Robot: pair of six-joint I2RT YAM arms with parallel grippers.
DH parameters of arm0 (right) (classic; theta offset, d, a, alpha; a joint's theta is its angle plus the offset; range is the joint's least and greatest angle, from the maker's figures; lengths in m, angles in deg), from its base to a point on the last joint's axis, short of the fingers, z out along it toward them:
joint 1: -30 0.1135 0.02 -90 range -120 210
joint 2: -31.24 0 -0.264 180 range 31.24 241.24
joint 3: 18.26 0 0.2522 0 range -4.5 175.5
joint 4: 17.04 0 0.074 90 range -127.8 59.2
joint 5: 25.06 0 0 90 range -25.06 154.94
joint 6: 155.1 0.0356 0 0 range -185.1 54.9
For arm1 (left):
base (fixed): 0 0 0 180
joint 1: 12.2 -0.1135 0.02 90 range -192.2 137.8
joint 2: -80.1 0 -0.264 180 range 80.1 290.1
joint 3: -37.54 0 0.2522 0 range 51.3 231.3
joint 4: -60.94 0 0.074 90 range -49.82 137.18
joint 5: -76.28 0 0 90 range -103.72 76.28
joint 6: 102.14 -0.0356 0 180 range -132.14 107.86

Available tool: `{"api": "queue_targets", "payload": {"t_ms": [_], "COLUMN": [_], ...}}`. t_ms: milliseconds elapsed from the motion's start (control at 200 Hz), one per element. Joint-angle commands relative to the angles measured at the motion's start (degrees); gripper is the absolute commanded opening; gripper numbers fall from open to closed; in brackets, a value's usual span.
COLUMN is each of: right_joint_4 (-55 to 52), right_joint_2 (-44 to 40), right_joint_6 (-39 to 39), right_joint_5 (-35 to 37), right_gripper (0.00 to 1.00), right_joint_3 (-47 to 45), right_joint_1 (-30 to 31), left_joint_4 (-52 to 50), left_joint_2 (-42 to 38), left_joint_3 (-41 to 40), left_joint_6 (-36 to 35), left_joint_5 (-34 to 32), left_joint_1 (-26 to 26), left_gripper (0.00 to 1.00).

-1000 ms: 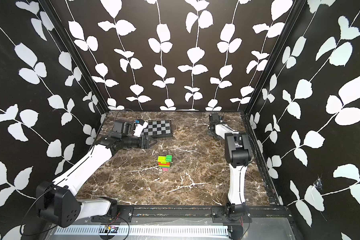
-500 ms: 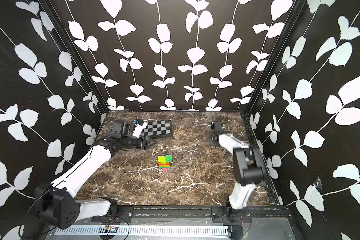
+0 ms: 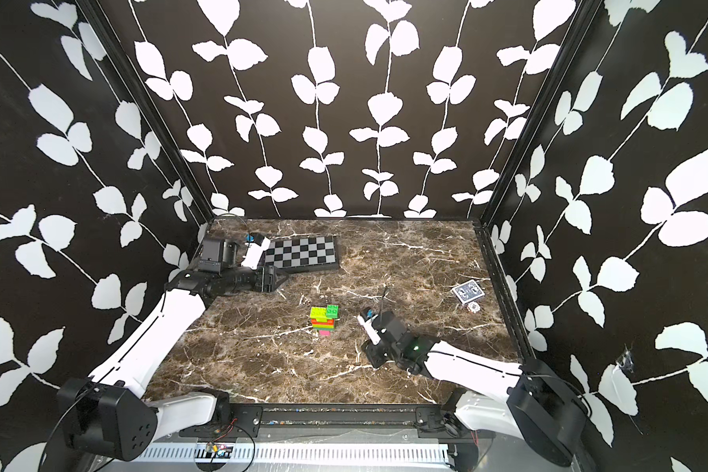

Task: Assemble a carrot with lego
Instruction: Place the lego brick at the center of the board, then pick up the lego brick from the center of the board.

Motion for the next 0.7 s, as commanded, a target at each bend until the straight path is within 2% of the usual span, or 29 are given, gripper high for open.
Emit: {"api": "queue_targets", "payload": {"t_ms": [0, 140, 265, 315, 375, 500, 635, 695], "right_joint_4": [7.9, 8.0, 6.9, 6.5, 6.0, 5.5, 5.8, 6.3], "right_joint_2": [5.0, 13.7, 17.0, 16.6, 14.8, 9.0, -0.4, -4.4], "right_joint_6": [-8.1, -12.7, -15.0, -15.5, -15.7, -15.1, -11.7, -9.5], "right_joint_5": [-2.8, -5.7, -6.9, -6.9, -6.6, -8.4, -14.5, -17.5], "right_gripper": [0.32, 0.34, 0.38, 0.44, 0.55, 0.69, 0.72, 0.73], "right_joint_3": [1.2, 5.7, 8.1, 8.3, 7.9, 6.0, 3.2, 2.4], "right_joint_1": [4.0, 6.7, 6.7, 6.8, 6.8, 4.8, -2.4, -6.9], "left_joint_4": [-1.3, -2.3, -4.3, -4.7, -5.0, -5.0, -8.8, -11.7], "left_joint_2": [-2.0, -1.7, -2.7, -3.8, -5.5, -10.2, -14.9, -16.2], "left_joint_3": [2.5, 3.7, 3.9, 3.4, 2.5, -1.6, -6.0, -7.9], "left_joint_6": [-1.3, -0.3, -1.6, -2.8, -5.2, -14.1, -28.9, -36.2], "left_joint_5": [0.9, 1.7, 1.5, 1.8, 2.1, 3.8, 9.8, 9.8], "left_joint_1": [-0.9, -0.9, -0.7, -0.4, 0.6, 5.5, 14.8, 19.6], "left_gripper": [0.68, 0.68, 0.66, 0.65, 0.65, 0.62, 0.58, 0.56]}}
